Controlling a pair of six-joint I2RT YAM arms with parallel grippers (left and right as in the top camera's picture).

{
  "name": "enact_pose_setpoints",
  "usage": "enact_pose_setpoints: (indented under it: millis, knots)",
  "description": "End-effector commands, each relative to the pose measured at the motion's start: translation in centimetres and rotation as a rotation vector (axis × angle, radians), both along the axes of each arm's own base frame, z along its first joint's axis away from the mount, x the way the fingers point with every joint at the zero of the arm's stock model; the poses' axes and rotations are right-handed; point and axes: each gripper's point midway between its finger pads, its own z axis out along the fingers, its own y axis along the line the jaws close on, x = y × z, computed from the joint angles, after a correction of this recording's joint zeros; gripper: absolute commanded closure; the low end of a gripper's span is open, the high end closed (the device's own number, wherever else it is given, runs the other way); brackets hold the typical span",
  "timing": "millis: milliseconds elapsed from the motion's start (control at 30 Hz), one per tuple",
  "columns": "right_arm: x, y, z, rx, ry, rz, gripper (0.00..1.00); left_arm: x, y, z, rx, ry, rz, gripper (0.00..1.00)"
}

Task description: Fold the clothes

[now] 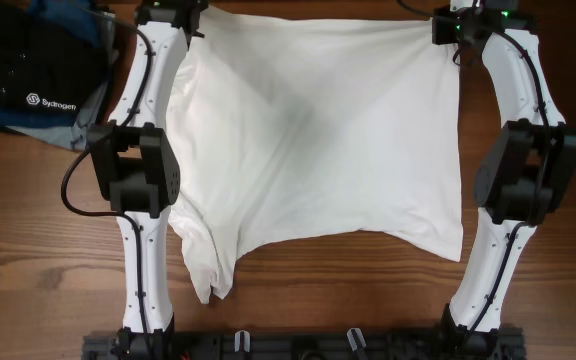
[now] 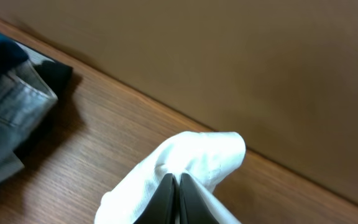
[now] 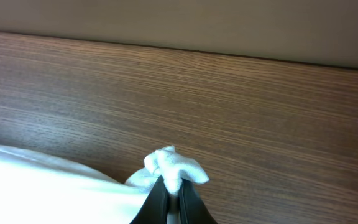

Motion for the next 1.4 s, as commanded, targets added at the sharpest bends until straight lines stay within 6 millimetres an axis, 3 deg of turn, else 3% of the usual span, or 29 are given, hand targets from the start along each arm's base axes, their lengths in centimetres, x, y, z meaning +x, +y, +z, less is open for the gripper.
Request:
enact_pose_setpoints:
  millis: [0,300,467,767,867,1133,1300,1367]
  knots:
    - [0.4,-2.1,3.0,-0.017,-0.058,-0.069,0.96,0.4,2.6,4.6,-0.014,-0.095,0.019,0.96]
    - [0.3,-2.8,3.0,-0.016,-0.055,-0.081,0.96,0.7,2.8,4.7,-0.005,-0.091,-0.029,0.96]
    - [0.8,-2.9,3.5,-0.022,-0.085,-0.085,0.96,1.3,2.6,5.6,-0.003,-0.137,-0.035,0.96]
    - [1.1,-2.9,4.0,-0.024,-0.106,-0.084,0.96,1.3,-0.2,6.4,-0.01,-0.157,-0.074,0.96]
    - [0.8,-2.8,3.7,-0.023,-0.09,-0.081,0.96,0.6,-1.8,4.7,-0.053,-0.085,-0.13,0.96]
    - [-0.3,-1.0,2.6,0.018,-0.022,-0.036,0.96,-1.3,-1.4,-1.1,-0.104,0.098,-0.108,0.96]
    - [-1.0,0.4,1.9,0.027,0.019,-0.012,0.96,-2.0,-2.4,-4.8,-0.173,0.192,-0.158,0.87]
    - [-1.2,1.0,1.8,0.027,0.029,-0.001,0.96,-2.2,-3.1,-6.5,-0.201,0.228,-0.182,0.89]
